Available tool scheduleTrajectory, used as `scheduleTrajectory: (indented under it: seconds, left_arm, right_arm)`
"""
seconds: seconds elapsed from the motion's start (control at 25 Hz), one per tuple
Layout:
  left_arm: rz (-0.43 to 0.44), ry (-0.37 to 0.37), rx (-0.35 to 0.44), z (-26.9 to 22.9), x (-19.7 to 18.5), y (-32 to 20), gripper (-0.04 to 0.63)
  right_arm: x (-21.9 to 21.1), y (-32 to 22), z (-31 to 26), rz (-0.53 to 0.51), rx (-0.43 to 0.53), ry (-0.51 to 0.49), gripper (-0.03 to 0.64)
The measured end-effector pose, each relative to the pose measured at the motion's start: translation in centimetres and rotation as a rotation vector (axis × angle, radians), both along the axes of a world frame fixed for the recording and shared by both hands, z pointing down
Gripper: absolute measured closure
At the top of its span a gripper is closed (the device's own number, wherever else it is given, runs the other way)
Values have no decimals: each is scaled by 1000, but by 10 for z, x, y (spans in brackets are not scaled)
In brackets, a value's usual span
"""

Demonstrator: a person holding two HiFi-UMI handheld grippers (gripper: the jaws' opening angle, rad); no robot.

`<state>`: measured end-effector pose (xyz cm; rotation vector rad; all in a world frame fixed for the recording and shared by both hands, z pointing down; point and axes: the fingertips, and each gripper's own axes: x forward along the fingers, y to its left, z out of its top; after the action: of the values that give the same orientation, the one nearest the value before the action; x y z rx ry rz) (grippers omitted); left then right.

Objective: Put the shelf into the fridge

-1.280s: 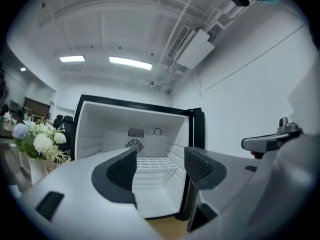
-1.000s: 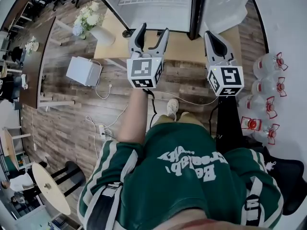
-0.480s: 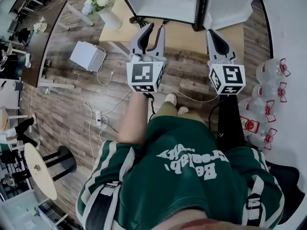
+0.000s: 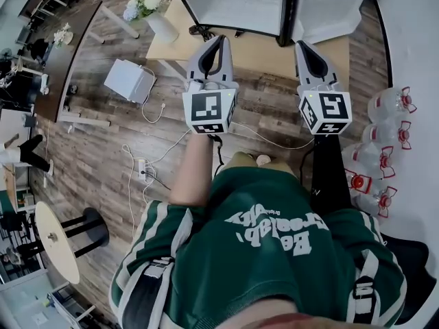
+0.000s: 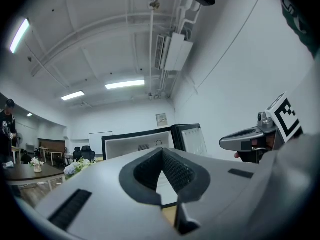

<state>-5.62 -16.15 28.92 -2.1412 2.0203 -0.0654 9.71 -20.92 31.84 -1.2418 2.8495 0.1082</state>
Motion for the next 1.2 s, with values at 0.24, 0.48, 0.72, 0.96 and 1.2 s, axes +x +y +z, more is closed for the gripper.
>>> scheduleTrajectory:
  seconds: [0.24,0.48,0.72,0.96,1.2]
  left_arm:
    - [3,-8,5,-2,-1,2,595]
    - [-1,-1,11,-2,-4,5,595]
    - [-15,-4,11,-3,-6,9,595]
    - [-14,-9,17,-4,-7,12,595]
    - [-12,-23,7,-3,-7,12,595]
  right_arm:
    - [0,3,0,-2,3,2,614]
    - [-4,5,1,-11,7,12,614]
    - [-10,11,3,-32,27,66,614]
    - [-15,14,2,-47,31,77,614]
    - [-16,14,0,-43,33,74,614]
